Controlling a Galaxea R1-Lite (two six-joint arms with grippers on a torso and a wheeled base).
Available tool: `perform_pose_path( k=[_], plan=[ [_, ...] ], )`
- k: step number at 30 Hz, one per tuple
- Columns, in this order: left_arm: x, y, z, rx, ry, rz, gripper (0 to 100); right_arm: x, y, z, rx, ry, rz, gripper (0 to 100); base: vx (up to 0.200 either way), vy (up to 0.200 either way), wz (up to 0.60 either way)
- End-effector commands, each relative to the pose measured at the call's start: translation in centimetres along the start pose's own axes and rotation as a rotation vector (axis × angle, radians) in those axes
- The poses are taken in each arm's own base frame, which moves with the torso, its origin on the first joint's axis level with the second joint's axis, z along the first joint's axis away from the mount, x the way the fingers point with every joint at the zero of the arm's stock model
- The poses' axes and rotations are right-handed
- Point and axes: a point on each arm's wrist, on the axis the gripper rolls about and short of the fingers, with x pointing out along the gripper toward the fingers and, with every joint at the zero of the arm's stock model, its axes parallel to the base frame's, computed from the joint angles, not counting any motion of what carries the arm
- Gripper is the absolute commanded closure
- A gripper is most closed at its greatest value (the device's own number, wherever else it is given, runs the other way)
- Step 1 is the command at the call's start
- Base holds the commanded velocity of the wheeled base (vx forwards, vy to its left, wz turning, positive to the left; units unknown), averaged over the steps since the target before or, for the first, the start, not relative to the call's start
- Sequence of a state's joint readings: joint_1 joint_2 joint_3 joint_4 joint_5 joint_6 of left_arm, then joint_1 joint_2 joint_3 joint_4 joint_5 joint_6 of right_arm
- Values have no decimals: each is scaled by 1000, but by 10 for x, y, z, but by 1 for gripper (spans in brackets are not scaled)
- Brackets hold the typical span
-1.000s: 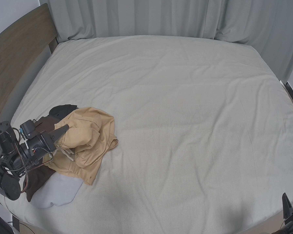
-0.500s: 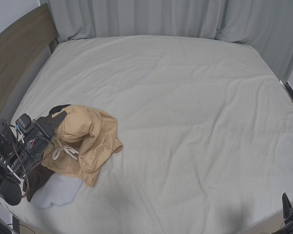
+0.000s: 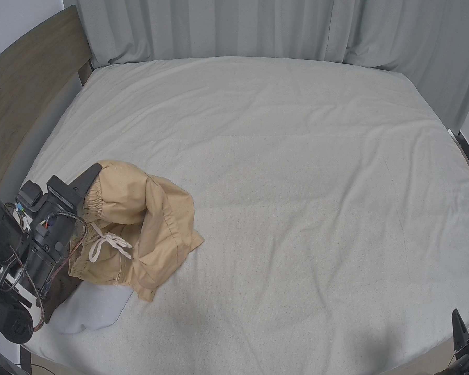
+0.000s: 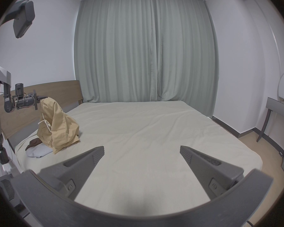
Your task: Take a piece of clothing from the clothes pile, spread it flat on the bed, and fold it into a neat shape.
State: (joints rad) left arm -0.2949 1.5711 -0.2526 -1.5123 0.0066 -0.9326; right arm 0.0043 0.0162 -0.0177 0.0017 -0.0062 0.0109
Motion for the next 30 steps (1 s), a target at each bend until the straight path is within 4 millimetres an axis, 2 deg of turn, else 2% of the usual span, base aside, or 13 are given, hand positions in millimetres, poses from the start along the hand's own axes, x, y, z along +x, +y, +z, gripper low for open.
perform_pose_path(
  k=[1,8,16,19,21,22,30],
  plan=[
    [-7,-23,-4,-60,-38,-55,100,0,0,-5,0,1,0,0,0,0,0],
    [-13,-44,-8,-122,-76,-100,100,0,0,-5,0,1,0,0,0,0,0],
    [-20,-74,5,-168,-104,-212,100,0,0,-5,0,1,0,0,0,0,0],
    [-28,-90,10,-192,-94,-265,100,0,0,-5,0,1,0,0,0,0,0],
    [-29,-91,10,-194,-89,-268,100,0,0,-5,0,1,0,0,0,0,0],
    [-36,-100,13,-205,-71,-290,100,0,0,-5,0,1,0,0,0,0,0],
    [-35,-96,10,-187,-38,-238,100,0,0,-5,0,1,0,0,0,0,0]
  ],
)
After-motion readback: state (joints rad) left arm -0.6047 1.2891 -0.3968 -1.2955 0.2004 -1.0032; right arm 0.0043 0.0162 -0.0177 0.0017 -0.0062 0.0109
